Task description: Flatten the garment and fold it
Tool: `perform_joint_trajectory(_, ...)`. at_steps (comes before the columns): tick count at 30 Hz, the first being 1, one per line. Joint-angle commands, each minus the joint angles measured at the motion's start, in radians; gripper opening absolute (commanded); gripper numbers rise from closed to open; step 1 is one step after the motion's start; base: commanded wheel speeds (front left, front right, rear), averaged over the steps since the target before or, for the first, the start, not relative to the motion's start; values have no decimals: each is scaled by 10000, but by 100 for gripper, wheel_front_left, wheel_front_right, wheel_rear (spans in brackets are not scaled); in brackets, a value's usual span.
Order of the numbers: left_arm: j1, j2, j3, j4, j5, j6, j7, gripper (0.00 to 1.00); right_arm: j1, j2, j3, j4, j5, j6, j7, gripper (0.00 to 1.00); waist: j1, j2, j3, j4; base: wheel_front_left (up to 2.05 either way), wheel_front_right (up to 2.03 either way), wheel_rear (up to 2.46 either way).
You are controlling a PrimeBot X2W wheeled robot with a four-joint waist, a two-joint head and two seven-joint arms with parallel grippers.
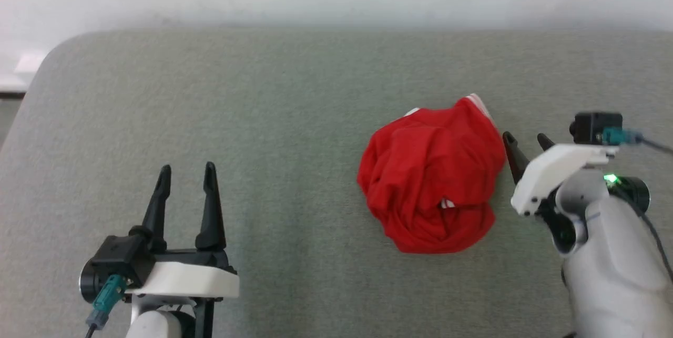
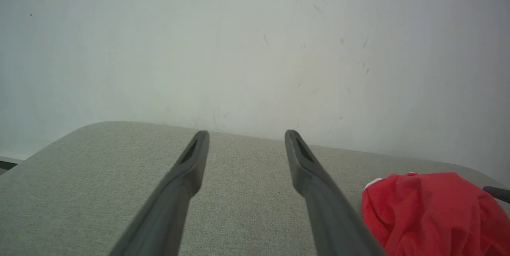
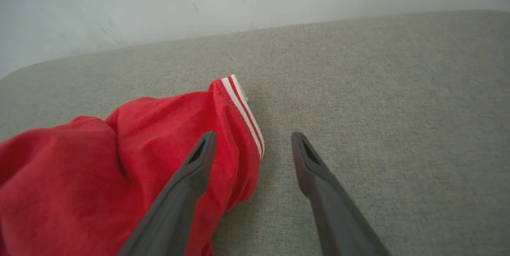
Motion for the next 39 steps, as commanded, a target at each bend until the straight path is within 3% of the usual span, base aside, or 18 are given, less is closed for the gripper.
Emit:
perform_joint_trajectory(1, -108, -89, 54, -20, 117, -114, -46, 100, -419, -14, -172, 476, -93, -17, 316, 100, 0, 0, 511, 530, 0, 0, 0)
perform_joint_trajectory(7, -291, -251, 108, 6, 287, -308, -46, 100, -1493, -16, -594, 2342, -823, -17, 2445, 100, 0, 0, 838, 879, 0, 0, 0)
perform_joint_trajectory(8, -295, -263, 113, 2, 294, -308, -47, 100, -1587, -16, -623, 2526, -891, -17, 2801, 81, 0, 0, 844, 889, 0, 0, 0)
perform_joint_trajectory(10, -277, -278, 136, 18, 296, -295, -47, 100, -1689, -16, -556, 2715, -1143, -17, 3354, 13, 0, 0, 828, 868, 0, 0, 0)
perform_joint_trajectory(11, -257, -282, 158, 32, 300, -288, -47, 100, -1689, -16, -605, 2758, -1194, -17, 3565, 0, 0, 0, 786, 829, 0, 0, 0)
perform_joint_trajectory(19, -139, -293, 311, 134, 317, -307, -47, 100, -1234, -257, -1833, 1308, -1761, -17, 2922, 0, 0, 0, 324, 406, 0, 0, 0)
perform_joint_trajectory(24, -38, -294, 387, 209, 371, -364, -47, 100, -577, -547, -3161, -802, -2884, -17, 2762, 0, 0, 0, -38, 139, 0, 0, 0)
perform_joint_trajectory(27, 10, -295, 406, 220, 389, -388, -47, 100, -268, -405, -3262, -2447, -3157, -17, 3068, 0, 0, 0, -165, 73, 0, 0, 0)
perform_joint_trajectory(32, 87, -295, 382, 213, 386, -357, -47, 100, 403, -111, -1807, -5312, -2394, -17, 3827, 0, 0, 0, -239, 47, 0, 0, 0)
perform_joint_trajectory(36, 59, -295, 325, 276, 356, -383, -47, 100, 931, -35, 502, -6980, -1386, -17, 4376, 0, 0, 0, -172, 109, 0, 0, 0)
perform_joint_trajectory(39, 31, -296, 270, 307, 311, -383, -47, 100, 1178, -22, 2490, -7363, -762, -17, 4604, 0, 0, 0, -64, 188, 0, 0, 0)
